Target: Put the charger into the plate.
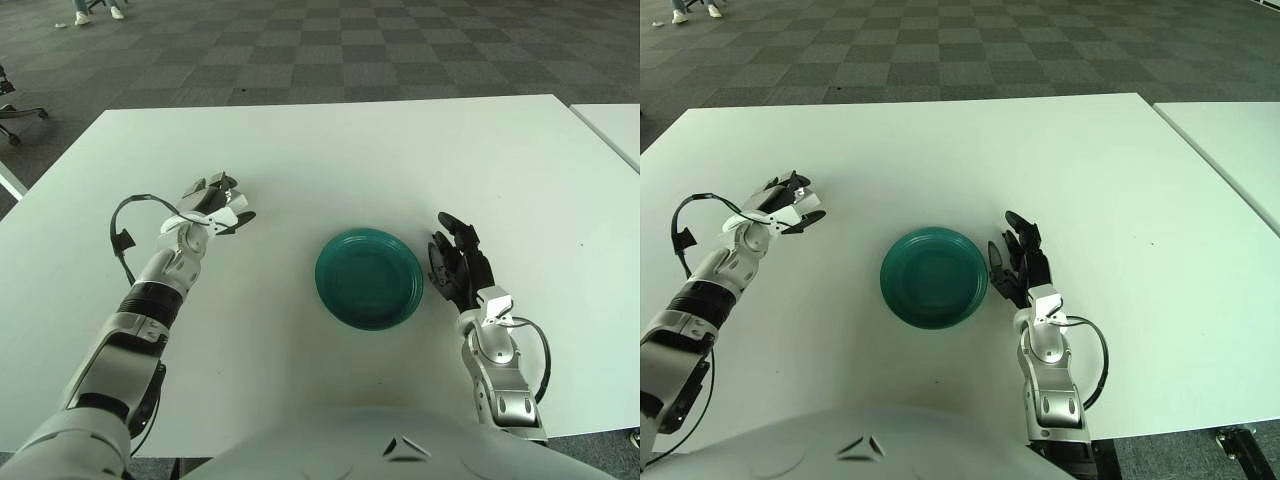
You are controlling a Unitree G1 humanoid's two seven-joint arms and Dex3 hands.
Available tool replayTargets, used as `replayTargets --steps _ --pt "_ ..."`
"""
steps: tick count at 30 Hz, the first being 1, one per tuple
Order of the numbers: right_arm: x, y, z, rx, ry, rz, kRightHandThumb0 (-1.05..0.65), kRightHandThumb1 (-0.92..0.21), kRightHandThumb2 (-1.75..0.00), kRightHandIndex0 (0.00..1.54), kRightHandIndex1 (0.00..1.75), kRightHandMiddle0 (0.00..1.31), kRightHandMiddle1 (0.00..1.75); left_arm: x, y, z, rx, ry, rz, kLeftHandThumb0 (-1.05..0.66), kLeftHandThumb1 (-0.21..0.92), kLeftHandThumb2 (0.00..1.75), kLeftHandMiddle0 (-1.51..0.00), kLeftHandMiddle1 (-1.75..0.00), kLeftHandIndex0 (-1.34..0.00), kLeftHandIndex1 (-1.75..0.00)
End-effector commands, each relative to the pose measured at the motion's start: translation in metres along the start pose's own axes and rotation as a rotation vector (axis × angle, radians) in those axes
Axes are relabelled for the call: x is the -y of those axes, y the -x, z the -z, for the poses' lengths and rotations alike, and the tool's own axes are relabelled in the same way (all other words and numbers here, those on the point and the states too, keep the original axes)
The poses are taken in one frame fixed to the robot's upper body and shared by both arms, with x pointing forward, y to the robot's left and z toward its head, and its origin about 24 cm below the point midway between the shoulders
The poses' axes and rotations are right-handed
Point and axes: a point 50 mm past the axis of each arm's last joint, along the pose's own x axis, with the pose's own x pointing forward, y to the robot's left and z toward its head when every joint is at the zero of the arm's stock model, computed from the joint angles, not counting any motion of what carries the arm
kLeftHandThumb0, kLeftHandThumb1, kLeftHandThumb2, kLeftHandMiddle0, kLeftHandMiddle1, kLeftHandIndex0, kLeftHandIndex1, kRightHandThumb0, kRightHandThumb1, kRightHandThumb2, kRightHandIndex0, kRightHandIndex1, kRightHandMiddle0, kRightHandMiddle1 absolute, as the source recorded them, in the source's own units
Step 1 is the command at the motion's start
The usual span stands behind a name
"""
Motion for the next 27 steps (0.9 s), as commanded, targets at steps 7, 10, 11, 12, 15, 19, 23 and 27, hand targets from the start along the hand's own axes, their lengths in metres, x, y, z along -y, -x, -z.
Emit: replayTargets --steps 7,10,11,12,15,19,23,27 --pt "0.002 0.001 0.009 -0.05 0.01 0.0 -0.65 -0.92 -0.6 0.29 0.0 0.0 0.62 0.019 0.002 0.009 -0.057 -0.017 0.059 -1.05 0.92 0.49 0.0 0.0 0.0 -0.94" --pt "0.003 0.001 0.009 -0.05 0.01 0.0 -0.65 -0.92 -0.6 0.29 0.0 0.0 0.62 0.02 0.001 0.009 -0.06 -0.015 0.061 -1.05 0.92 0.49 0.0 0.0 0.0 -0.94" --pt "0.003 0.001 0.009 -0.05 0.01 0.0 -0.65 -0.92 -0.6 0.29 0.0 0.0 0.62 0.02 0.001 0.009 -0.062 -0.014 0.063 -1.05 0.92 0.49 0.0 0.0 0.0 -0.94" --pt "0.003 0.001 0.009 -0.05 0.01 0.0 -0.65 -0.92 -0.6 0.29 0.0 0.0 0.62 0.021 0.001 0.009 -0.065 -0.01 0.066 -1.05 0.92 0.49 0.0 0.0 0.0 -0.94" --pt "0.004 0.001 0.009 -0.05 0.01 0.0 -0.65 -0.92 -0.6 0.29 0.0 0.0 0.62 0.023 0.001 0.009 -0.07 -0.005 0.07 -1.05 0.92 0.49 0.0 0.0 0.0 -0.93" --pt "0.005 0.001 0.009 -0.05 0.01 0.0 -0.65 -0.92 -0.6 0.29 0.0 0.0 0.62 0.026 0.001 0.01 -0.076 -0.001 0.078 -1.05 0.92 0.5 0.0 0.0 0.0 -0.91" --pt "0.006 0.001 0.008 -0.05 0.01 0.0 -0.65 -0.92 -0.6 0.29 0.0 0.0 0.62 0.029 0.0 0.012 -0.08 0.005 0.095 -1.05 0.92 0.5 0.0 0.0 0.0 -0.91" --pt "0.007 0.001 0.009 -0.05 0.011 0.0 -0.65 -0.92 -0.6 0.29 0.0 0.0 0.62 0.031 0.0 0.013 -0.079 0.009 0.105 -1.05 0.92 0.51 0.0 0.0 0.0 -0.94"
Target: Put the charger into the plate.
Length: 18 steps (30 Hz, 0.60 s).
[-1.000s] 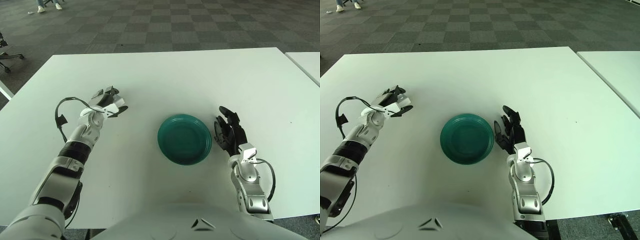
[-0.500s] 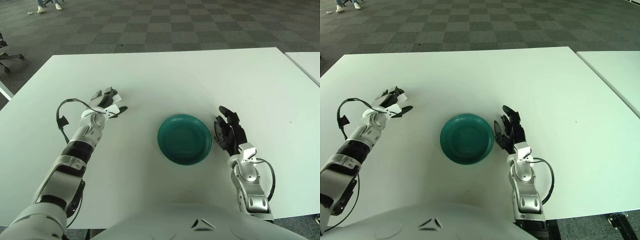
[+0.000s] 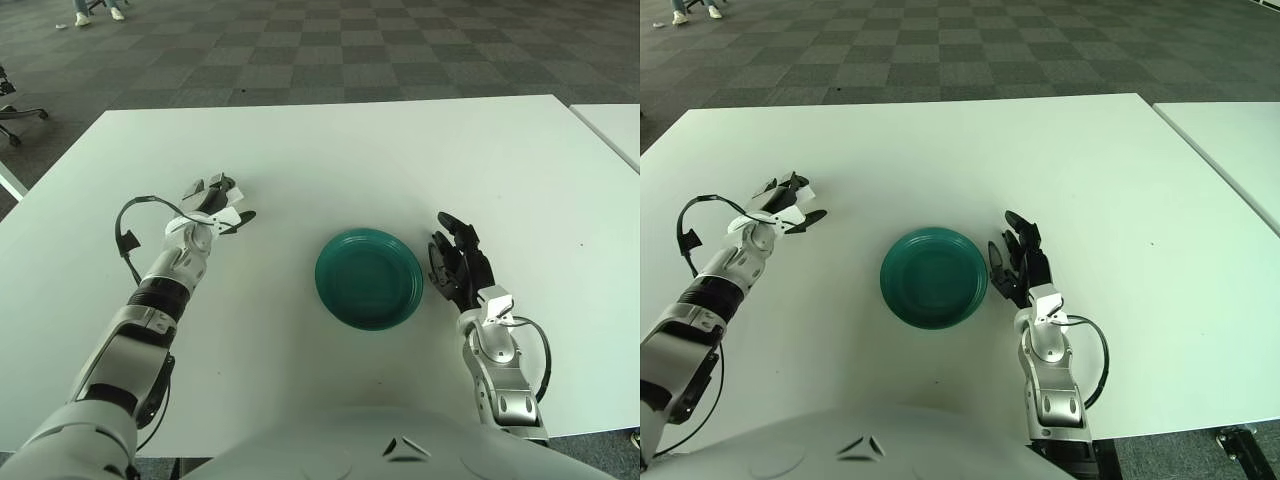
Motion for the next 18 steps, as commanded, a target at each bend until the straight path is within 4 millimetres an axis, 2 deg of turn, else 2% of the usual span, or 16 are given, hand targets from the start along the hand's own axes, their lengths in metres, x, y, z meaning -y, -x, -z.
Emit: replayTargets --steps 1,3,4,6,7,8,9,10,11,12,13,16,18 --pt "0.003 0.001 0.008 -0.048 0.004 0.002 -0.65 -0.92 -0.6 0.29 0.0 0.0 0.62 0.026 0.006 0.014 -0.059 -0.001 0.102 -1.05 0.92 0.51 -0.01 0.0 0.0 -0.95" --pt "0.003 0.001 0.008 -0.048 0.004 0.001 -0.65 -0.92 -0.6 0.29 0.0 0.0 0.62 0.027 0.007 0.016 -0.055 -0.003 0.09 -1.05 0.92 0.51 -0.06 -0.02 -0.05 -1.04" --pt "0.004 0.001 0.008 -0.048 0.005 0.002 -0.65 -0.92 -0.6 0.29 0.0 0.0 0.62 0.028 0.007 0.016 -0.052 -0.004 0.083 -1.05 0.92 0.5 -0.07 -0.29 -0.09 -1.17" --pt "0.004 0.001 0.008 -0.048 0.005 0.002 -0.65 -0.92 -0.6 0.29 0.0 0.0 0.62 0.028 0.007 0.017 -0.047 -0.006 0.069 -1.05 0.92 0.49 -0.04 -0.62 -0.11 -1.29" --pt "0.004 0.0 0.008 -0.048 0.005 0.002 -0.65 -0.92 -0.6 0.29 0.0 0.0 0.62 0.029 0.007 0.017 -0.044 -0.007 0.064 -1.05 0.92 0.48 -0.02 -1.0 -0.14 -1.39" --pt "0.005 0.0 0.008 -0.048 0.005 0.002 -0.65 -0.92 -0.6 0.29 0.0 0.0 0.62 0.031 0.008 0.02 -0.041 -0.006 0.044 -1.05 0.92 0.48 -0.02 -1.14 -0.14 -1.44" --pt "0.005 0.0 0.008 -0.048 0.005 0.002 -0.65 -0.92 -0.6 0.29 0.0 0.0 0.62 0.032 0.008 0.022 -0.038 -0.001 0.02 -0.99 0.92 0.43 -0.26 -1.36 -0.31 -1.55" --pt "0.005 0.0 0.008 -0.048 0.005 0.002 -0.65 -0.92 -0.6 0.29 0.0 0.0 0.62 0.032 0.008 0.024 -0.037 0.003 0.004 -0.9 0.9 0.39 -0.44 -1.5 -0.43 -1.62" --pt "0.006 0.0 0.008 -0.048 0.005 0.002 -0.65 -0.92 -0.6 0.29 0.0 0.0 0.62 0.033 0.008 0.025 -0.045 0.02 -0.034 -0.86 0.9 0.37 -0.5 -1.55 -0.47 -1.64" --pt "0.006 0.0 0.008 -0.048 0.005 0.002 -0.65 -0.92 -0.6 0.29 0.0 0.0 0.62 0.033 0.008 0.025 -0.051 0.032 -0.059 -0.72 0.7 0.69 -0.62 -1.62 -0.51 -1.68" --pt "0.006 0.0 0.008 -0.048 0.005 0.002 -0.65 -0.92 -0.6 0.29 0.0 0.0 0.62 0.032 0.008 0.025 -0.061 0.05 -0.093 -0.64 0.56 0.92 -0.7 -1.66 -0.55 -1.7" --pt "0.007 -0.001 0.008 -0.048 0.005 0.002 -0.65 -0.92 -0.6 0.29 0.0 0.0 0.62 0.032 0.007 0.022 -0.08 0.096 -0.173 -0.55 0.35 1.24 -0.87 -1.72 -0.63 -1.73" --pt "0.007 -0.002 0.008 -0.048 0.005 0.002 -0.65 -0.92 -0.6 0.29 0.0 0.0 0.62 0.033 0.007 0.017 -0.076 0.123 -0.214 -0.53 0.29 1.32 -0.92 -1.73 -0.65 -1.74"
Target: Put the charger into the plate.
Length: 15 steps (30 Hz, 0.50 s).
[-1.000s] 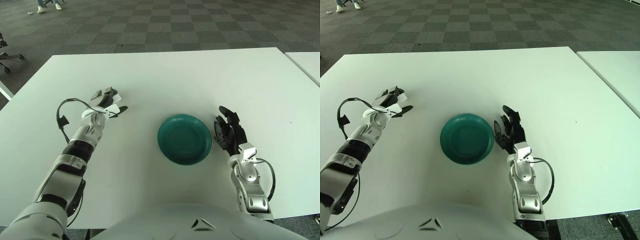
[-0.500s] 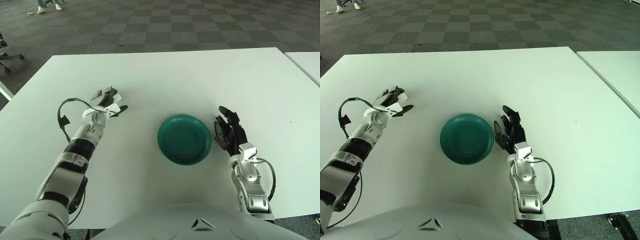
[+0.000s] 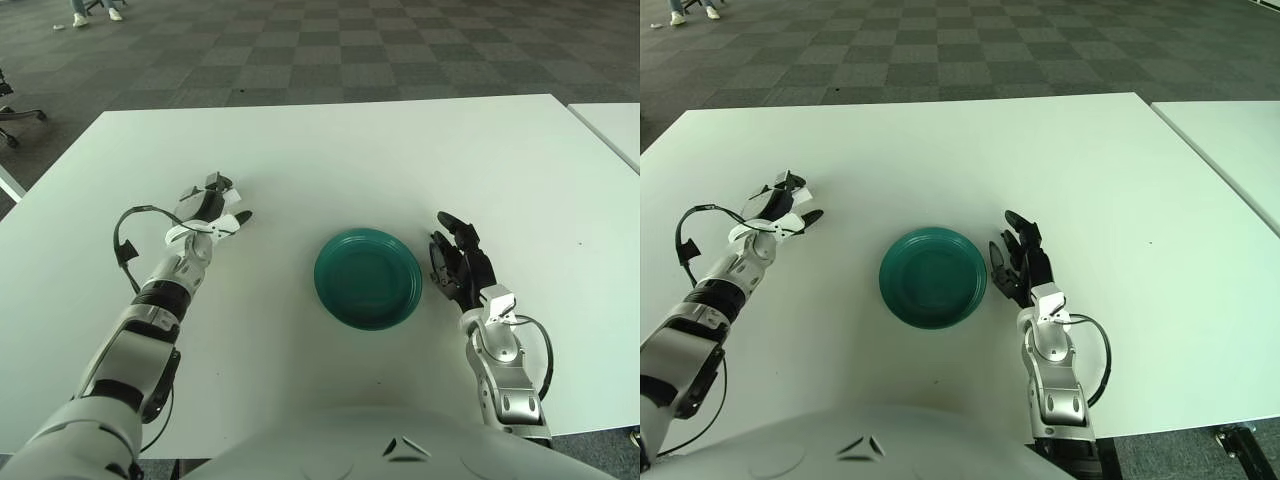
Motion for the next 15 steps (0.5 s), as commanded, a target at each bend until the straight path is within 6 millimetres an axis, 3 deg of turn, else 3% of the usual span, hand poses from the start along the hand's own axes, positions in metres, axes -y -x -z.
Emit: replayTargets --steps 1,6,15 --pt "0.003 0.001 0.008 -0.051 0.0 0.006 -0.65 -0.92 -0.6 0.29 0.0 0.0 0.62 0.02 0.012 0.008 -0.066 0.038 0.016 -0.52 0.26 1.37 -0.97 -1.74 -0.67 -1.74" --pt "0.004 -0.001 0.008 -0.051 -0.001 0.005 -0.65 -0.92 -0.6 0.29 0.0 0.0 0.62 0.017 0.023 -0.009 0.001 0.128 -0.092 -0.52 0.19 1.46 -1.09 -1.74 -0.71 -1.75" --pt "0.003 -0.003 0.009 -0.052 -0.001 0.005 -0.65 -0.92 -0.6 0.29 0.0 0.0 0.62 0.015 0.026 -0.008 0.05 0.076 -0.16 -0.53 0.16 1.5 -1.19 -1.75 -0.73 -1.75"
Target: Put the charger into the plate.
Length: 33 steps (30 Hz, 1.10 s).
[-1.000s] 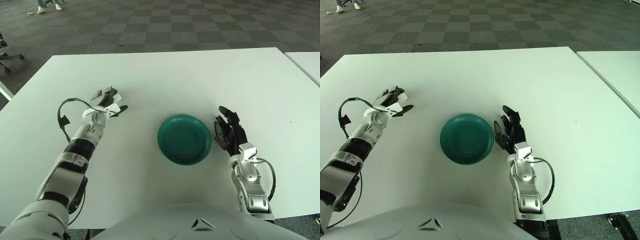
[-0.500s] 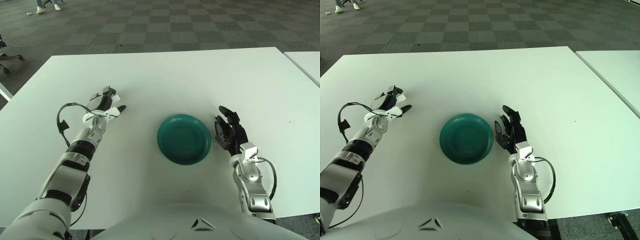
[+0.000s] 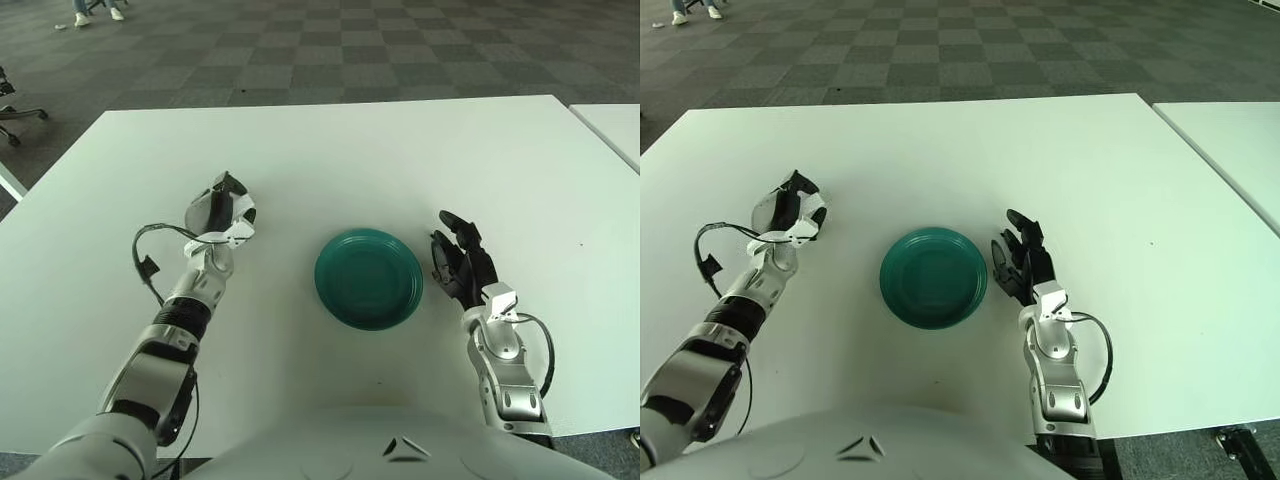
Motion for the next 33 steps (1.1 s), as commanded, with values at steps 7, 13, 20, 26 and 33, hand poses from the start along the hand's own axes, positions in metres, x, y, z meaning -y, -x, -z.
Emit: replayTargets --steps 7,13,20,26,33 --pt "0.002 -0.002 0.009 -0.05 -0.002 0.005 -0.65 -0.92 -0.6 0.29 0.0 0.0 0.62 0.004 0.01 0.013 0.03 -0.054 -0.001 -0.51 0.22 1.44 -1.22 -1.75 -0.69 -1.75" --pt "0.001 -0.004 0.009 -0.051 -0.002 0.005 -0.65 -0.92 -0.6 0.29 0.0 0.0 0.62 0.001 0.01 0.013 0.06 -0.065 -0.048 -0.49 0.26 1.38 -1.21 -1.75 -0.65 -1.75" --pt "0.0 -0.005 0.009 -0.051 -0.003 0.005 -0.65 -0.92 -0.6 0.29 0.0 0.0 0.62 -0.002 0.012 0.009 0.074 -0.051 -0.072 -0.47 0.3 1.33 -1.22 -1.75 -0.62 -1.75" --pt "0.0 -0.006 0.01 -0.051 -0.003 0.005 -0.65 -0.92 -0.6 0.29 0.0 0.0 0.62 -0.008 0.016 0.003 0.121 -0.054 -0.119 -0.47 0.31 1.33 -1.23 -1.75 -0.61 -1.75" --pt "0.0 -0.006 0.01 -0.05 -0.003 0.005 -0.65 -0.92 -0.6 0.29 0.0 0.0 0.62 -0.046 0.022 -0.038 0.258 -0.009 -0.244 -0.48 0.28 1.35 -1.24 -1.75 -0.63 -1.75"
